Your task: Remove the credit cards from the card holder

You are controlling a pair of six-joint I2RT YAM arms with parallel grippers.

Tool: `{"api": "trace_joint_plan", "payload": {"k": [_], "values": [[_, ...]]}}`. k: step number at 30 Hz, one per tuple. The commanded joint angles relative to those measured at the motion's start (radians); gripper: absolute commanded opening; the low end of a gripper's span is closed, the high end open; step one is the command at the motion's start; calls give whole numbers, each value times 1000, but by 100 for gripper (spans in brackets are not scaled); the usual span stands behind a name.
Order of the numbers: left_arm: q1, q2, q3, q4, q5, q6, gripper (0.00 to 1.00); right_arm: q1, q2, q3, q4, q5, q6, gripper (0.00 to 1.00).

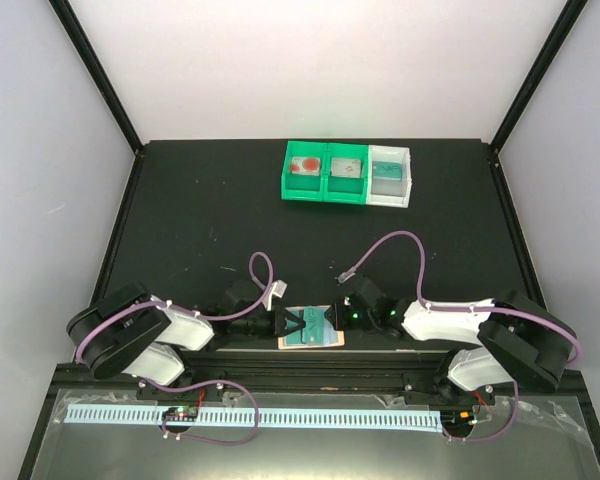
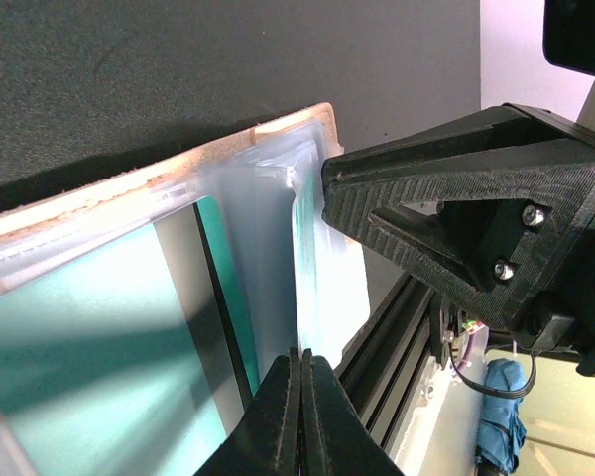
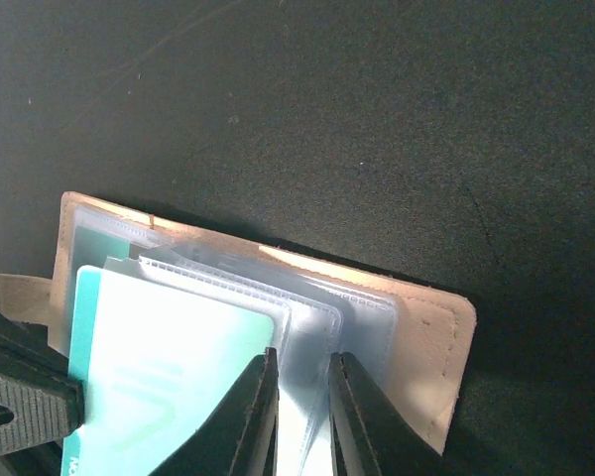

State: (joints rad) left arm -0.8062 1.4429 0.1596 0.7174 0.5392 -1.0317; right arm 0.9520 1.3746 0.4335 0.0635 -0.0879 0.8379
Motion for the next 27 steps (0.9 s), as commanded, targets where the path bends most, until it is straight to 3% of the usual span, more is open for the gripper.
{"api": "trace_joint_plan", "payload": {"k": [1, 5, 14, 19, 22, 27], "values": [[10, -49, 28, -84, -33, 38, 2, -1, 6, -26, -81, 42, -9, 18], [11, -110, 19, -166, -32, 53, 2, -1, 4, -54, -51, 38, 1, 18], [11, -126, 23, -88, 24, 3, 2, -1, -85, -40, -83, 24, 0, 18], [11, -104, 105, -257, -10, 40, 1, 5, -177, -34, -67, -13, 19, 18], [11, -117, 139, -353, -31, 61, 2, 23, -163, -21, -64, -13, 37, 18], [11, -138, 153, -376, -30, 56, 1, 75, -81, 26, -66, 43, 59, 18]]}}
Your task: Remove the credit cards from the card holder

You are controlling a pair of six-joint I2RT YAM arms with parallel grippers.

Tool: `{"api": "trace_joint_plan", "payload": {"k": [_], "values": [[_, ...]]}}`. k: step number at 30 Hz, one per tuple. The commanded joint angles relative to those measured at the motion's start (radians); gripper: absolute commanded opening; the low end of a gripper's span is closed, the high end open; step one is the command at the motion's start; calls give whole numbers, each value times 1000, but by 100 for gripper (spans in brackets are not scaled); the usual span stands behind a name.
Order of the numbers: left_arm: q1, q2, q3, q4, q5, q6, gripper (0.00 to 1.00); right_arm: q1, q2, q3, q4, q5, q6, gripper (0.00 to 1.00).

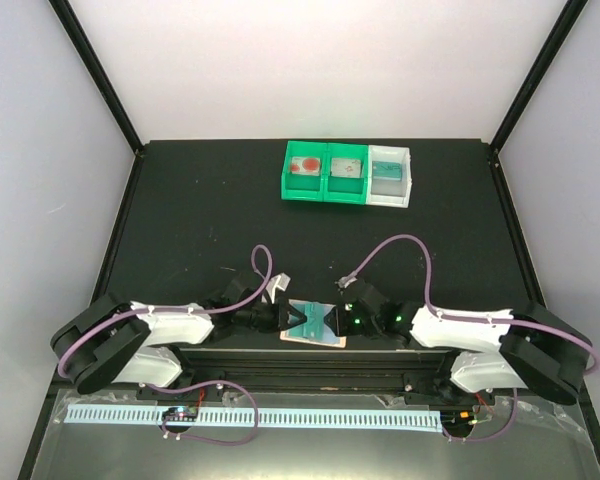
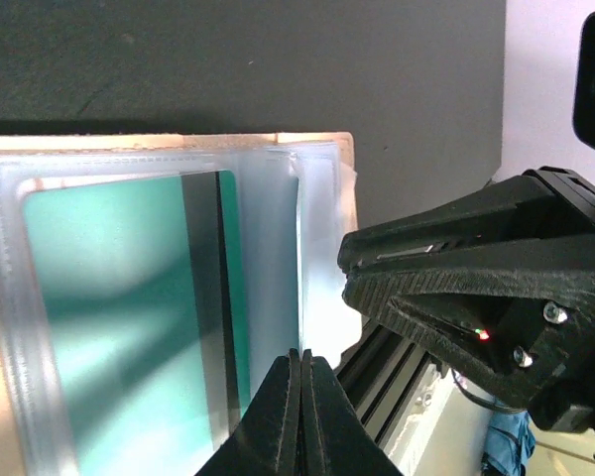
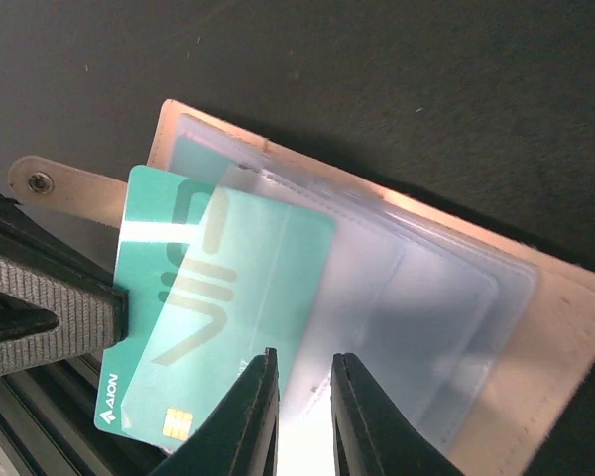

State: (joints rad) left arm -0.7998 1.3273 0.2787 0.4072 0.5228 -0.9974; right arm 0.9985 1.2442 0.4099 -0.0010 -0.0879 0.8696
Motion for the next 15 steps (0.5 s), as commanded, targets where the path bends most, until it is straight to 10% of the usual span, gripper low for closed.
{"api": "trace_joint_plan", "payload": {"k": [1, 15], "values": [[5, -30, 35, -83, -20, 25, 2, 29, 63, 56, -3, 52, 29, 18], [18, -349, 73, -496, -249, 144, 1, 28, 172, 44, -84, 186, 2, 16]]}}
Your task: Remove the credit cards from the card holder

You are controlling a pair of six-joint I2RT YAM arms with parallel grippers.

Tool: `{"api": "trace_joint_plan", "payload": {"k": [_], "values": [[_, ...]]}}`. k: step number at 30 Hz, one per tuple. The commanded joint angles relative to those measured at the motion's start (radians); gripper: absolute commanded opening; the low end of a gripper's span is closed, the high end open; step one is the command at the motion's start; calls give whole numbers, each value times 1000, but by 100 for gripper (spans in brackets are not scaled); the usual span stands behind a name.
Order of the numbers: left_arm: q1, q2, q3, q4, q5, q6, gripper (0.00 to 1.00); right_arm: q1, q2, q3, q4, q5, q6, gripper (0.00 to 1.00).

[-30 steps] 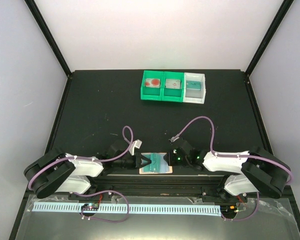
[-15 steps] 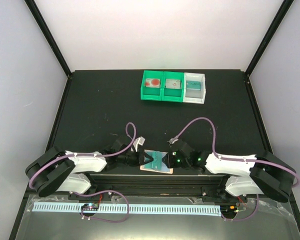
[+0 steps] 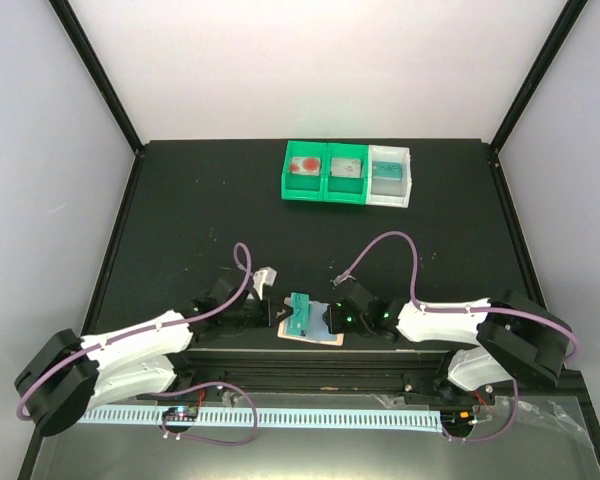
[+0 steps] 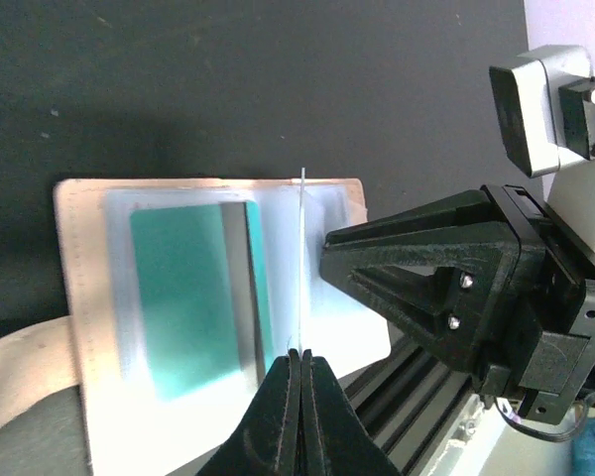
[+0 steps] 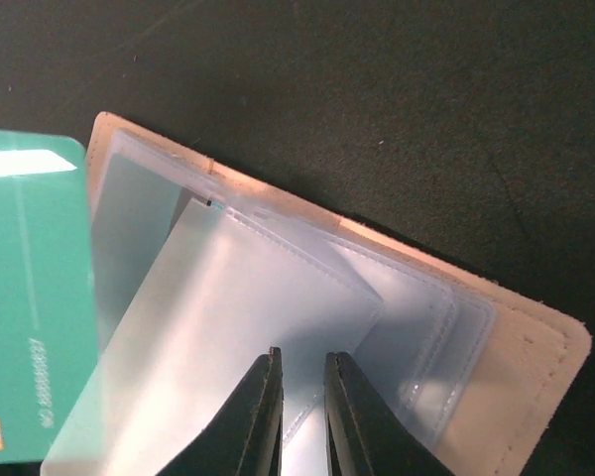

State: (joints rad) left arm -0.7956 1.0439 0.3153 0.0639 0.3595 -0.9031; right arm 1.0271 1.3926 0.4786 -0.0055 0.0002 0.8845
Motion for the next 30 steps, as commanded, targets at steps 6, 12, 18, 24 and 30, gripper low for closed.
{"api": "trace_joint_plan", "payload": {"k": [6, 12, 18, 24, 30], "values": [[35, -166, 63, -259, -138, 84, 2, 1, 13, -1, -93, 141, -70, 16], [42, -269, 94, -296, -75, 203, 2, 0, -111, 96, -177, 98, -209, 22], [47, -375, 132, -363, 52, 332, 1, 1, -263, 226, -397, 39, -378, 29], [47, -438, 198, -414, 259, 438, 2, 0, -409, 330, -524, -232, -521, 34], [47, -441, 209, -407, 396, 459, 1, 1, -452, 434, -626, -377, -554, 42]]}}
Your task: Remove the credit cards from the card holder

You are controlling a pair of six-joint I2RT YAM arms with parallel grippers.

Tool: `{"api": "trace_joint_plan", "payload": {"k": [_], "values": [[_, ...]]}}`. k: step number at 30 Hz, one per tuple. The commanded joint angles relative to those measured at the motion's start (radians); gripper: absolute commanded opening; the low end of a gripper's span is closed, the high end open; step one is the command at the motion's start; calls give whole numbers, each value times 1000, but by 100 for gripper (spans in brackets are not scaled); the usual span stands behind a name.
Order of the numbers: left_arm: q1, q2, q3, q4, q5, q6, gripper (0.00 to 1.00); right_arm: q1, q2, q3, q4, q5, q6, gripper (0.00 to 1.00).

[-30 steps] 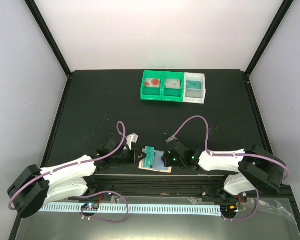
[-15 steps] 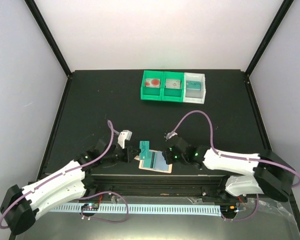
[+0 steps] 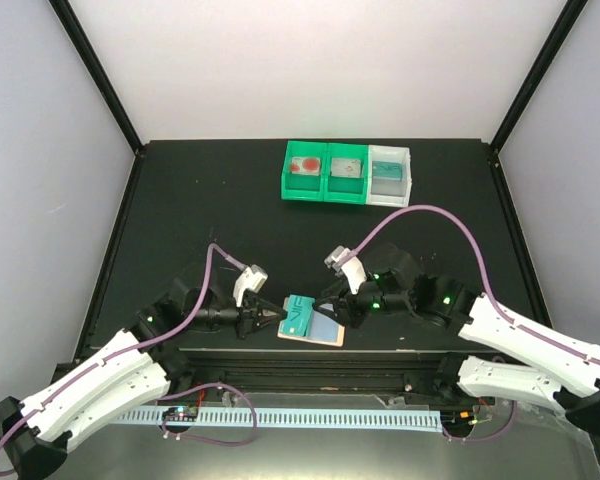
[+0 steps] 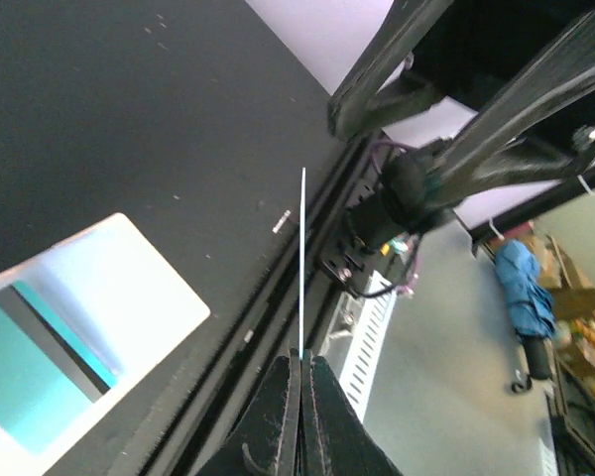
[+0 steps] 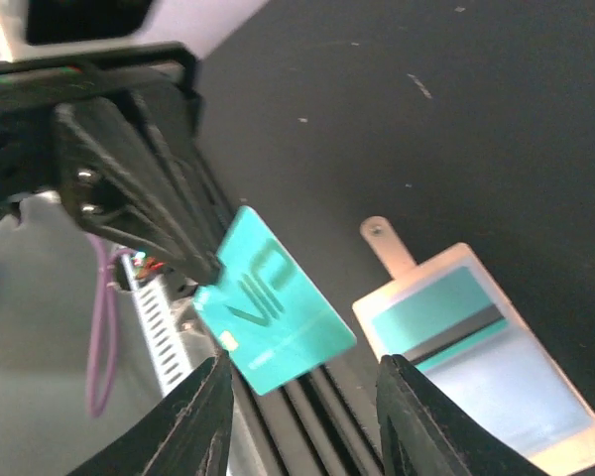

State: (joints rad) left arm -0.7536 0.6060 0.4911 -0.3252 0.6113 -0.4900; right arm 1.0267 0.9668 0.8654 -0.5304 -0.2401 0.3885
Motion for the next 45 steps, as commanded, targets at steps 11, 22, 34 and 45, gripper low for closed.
{"api": "trace_joint_plan", "payload": {"k": [11, 22, 34, 45], "values": [[5, -8, -10, 96, 339, 25, 1, 0, -4, 82, -111, -237, -75, 52], [5, -18, -31, 132, 357, 8, 2, -1, -8, 19, 3, -353, -53, 26], [4, -25, -33, 132, 350, 10, 2, 0, -11, 10, 13, -330, -46, 3], [5, -89, 17, -23, 10, 5, 96, -23, -55, -8, 18, -38, 42, 1]]}}
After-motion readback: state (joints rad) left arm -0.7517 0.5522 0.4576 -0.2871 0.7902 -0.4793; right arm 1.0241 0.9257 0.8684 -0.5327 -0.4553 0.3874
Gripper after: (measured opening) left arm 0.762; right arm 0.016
